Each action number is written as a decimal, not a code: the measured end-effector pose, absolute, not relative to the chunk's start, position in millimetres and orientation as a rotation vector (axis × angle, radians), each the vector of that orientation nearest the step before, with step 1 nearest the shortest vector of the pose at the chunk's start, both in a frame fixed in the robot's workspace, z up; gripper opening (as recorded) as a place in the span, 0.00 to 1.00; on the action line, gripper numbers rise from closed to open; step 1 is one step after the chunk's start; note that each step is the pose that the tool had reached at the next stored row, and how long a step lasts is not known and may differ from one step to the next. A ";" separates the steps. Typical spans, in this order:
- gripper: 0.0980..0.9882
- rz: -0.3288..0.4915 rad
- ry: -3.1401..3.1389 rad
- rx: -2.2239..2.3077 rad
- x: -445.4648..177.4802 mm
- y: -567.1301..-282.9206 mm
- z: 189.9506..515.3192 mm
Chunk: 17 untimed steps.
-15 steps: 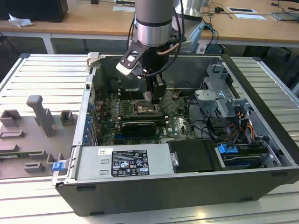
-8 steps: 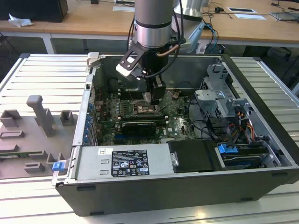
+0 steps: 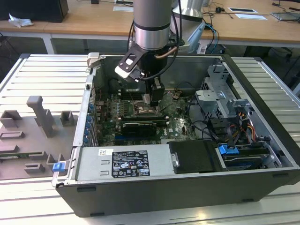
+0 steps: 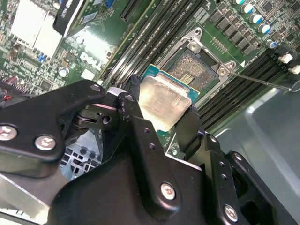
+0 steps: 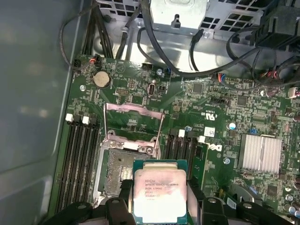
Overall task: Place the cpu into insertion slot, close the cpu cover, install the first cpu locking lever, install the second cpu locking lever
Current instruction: 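Place the cpu into insertion slot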
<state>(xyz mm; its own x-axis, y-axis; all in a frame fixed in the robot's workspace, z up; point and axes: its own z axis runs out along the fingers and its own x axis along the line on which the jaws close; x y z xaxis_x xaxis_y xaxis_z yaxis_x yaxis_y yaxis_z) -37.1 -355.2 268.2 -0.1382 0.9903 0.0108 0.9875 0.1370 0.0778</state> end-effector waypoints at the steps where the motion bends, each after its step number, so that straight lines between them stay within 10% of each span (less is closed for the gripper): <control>1: 0.50 0.102 2.330 2.040 -37.7 -355.0 267.0; 17: 0.50 0.099 2.259 2.115 -47.3 -340.7 238.4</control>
<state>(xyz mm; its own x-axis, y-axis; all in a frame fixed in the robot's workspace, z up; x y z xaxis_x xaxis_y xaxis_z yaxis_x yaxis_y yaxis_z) -47.3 -340.7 238.4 -0.0660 0.9978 0.0108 0.9949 0.0649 0.0777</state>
